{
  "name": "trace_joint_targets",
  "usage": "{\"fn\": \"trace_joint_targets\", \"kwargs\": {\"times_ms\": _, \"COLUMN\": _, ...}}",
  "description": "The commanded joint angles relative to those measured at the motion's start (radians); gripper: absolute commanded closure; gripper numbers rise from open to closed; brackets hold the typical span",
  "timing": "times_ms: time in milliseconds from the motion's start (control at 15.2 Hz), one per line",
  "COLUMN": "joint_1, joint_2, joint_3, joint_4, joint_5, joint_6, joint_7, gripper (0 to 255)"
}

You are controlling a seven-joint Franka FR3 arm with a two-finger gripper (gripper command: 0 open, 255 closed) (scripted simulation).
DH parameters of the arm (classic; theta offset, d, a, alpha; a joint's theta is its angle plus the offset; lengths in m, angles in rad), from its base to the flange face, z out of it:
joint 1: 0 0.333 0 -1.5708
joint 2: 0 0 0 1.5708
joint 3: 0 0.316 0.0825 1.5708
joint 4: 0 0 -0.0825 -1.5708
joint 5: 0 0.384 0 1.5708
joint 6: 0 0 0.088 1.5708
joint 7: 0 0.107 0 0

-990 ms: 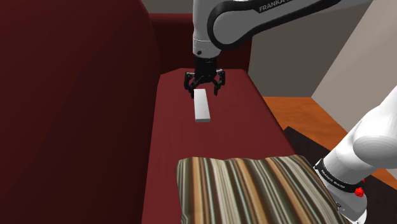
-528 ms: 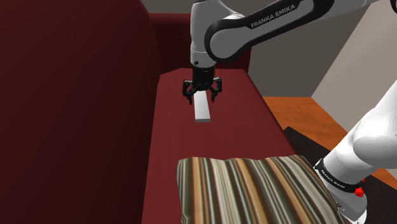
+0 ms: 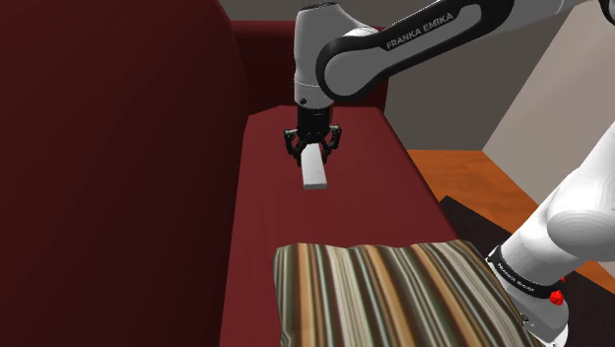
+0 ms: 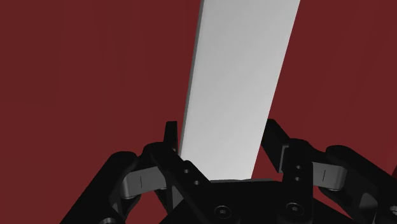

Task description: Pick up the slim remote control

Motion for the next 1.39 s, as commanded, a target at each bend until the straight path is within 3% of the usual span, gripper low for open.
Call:
{"fn": "trace_joint_targets", "kwargs": {"times_ms": 0, "joint_1": 0.000, "joint_2": 0.001, "joint_3": 0.000, "joint_4": -0.001, "joint_5": 0.000, "joint_6": 0.001, "joint_7": 0.000, "gripper": 255}}
{"fn": "trace_joint_targets", "kwargs": {"times_ms": 198, "joint_1": 0.000, "joint_2": 0.004, "joint_3": -0.001, "joint_4": 0.003, "joint_5": -0.002, "joint_6": 0.000, "joint_7": 0.000, "gripper": 255}}
{"fn": "trace_joint_targets", "kwargs": {"times_ms": 1320, "joint_1": -0.007, "joint_2": -0.067, "joint_3": -0.001, "joint_4": 0.134, "joint_5": 0.035, "joint_6": -0.194, "joint_7": -0.026, "gripper": 255}}
